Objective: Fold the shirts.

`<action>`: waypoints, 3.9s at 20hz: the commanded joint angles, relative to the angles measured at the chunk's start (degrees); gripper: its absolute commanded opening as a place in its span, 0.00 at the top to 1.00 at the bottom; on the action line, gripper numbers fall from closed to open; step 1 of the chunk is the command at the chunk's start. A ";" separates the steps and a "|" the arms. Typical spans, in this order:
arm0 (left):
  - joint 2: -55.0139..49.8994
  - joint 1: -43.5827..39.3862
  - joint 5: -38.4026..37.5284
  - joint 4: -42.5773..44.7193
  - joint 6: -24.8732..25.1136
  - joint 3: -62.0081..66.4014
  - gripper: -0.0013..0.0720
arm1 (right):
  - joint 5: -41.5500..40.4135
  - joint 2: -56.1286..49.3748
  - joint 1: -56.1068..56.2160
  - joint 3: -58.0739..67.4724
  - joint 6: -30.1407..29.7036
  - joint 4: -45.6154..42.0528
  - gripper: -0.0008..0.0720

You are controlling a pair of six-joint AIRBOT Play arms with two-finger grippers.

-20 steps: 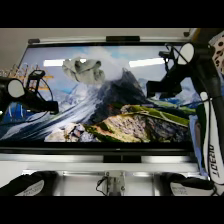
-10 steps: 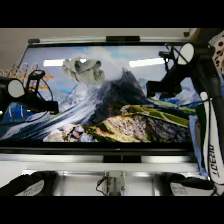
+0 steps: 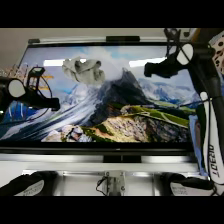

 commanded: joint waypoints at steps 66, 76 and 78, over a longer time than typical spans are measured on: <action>-11.28 -7.76 -3.82 -21.00 4.02 15.15 0.01 | 15.76 23.39 0.04 -30.49 -0.39 8.61 0.04; 1.55 12.37 -0.24 -30.29 9.62 -30.84 0.01 | 8.52 1.73 0.09 -30.49 -7.39 20.41 0.05; 1.55 11.19 6.73 -36.09 10.03 -36.59 0.01 | 7.69 -0.33 0.09 -30.49 -7.87 21.24 0.05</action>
